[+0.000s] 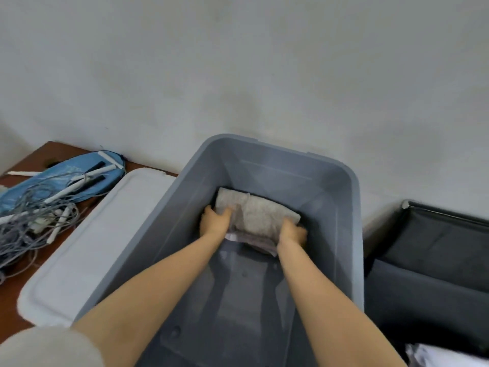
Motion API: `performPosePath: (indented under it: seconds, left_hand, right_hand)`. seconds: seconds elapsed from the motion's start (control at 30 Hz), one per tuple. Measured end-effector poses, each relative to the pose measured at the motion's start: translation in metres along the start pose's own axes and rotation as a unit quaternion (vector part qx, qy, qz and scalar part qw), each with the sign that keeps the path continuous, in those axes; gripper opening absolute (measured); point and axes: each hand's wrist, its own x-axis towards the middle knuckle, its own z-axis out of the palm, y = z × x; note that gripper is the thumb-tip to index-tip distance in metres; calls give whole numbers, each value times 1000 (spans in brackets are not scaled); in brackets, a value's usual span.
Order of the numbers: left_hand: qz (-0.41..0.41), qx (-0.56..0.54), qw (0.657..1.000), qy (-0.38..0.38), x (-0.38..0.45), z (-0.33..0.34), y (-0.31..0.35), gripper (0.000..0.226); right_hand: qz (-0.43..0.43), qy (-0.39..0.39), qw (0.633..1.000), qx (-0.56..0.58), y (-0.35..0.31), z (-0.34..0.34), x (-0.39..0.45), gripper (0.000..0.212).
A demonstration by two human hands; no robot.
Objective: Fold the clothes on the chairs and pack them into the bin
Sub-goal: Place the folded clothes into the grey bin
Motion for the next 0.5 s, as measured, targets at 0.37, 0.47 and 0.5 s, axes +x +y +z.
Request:
performPosePath:
  seconds: [0.37,0.47,0.5]
  left_hand:
    - [68,-217,972,-56,-134,-51,23,27]
    - [109,-214,968,-77,-178,-58,25,27]
    - [126,-207,967,-85,-192,-60,28,29]
  right_hand:
    - [-168,-245,952,77,-46,-75,-102,18]
    - [-303,-243,921,22,-37,-120,-129,17]
    - [-341,-238,909,1,-33,-136,-135,18]
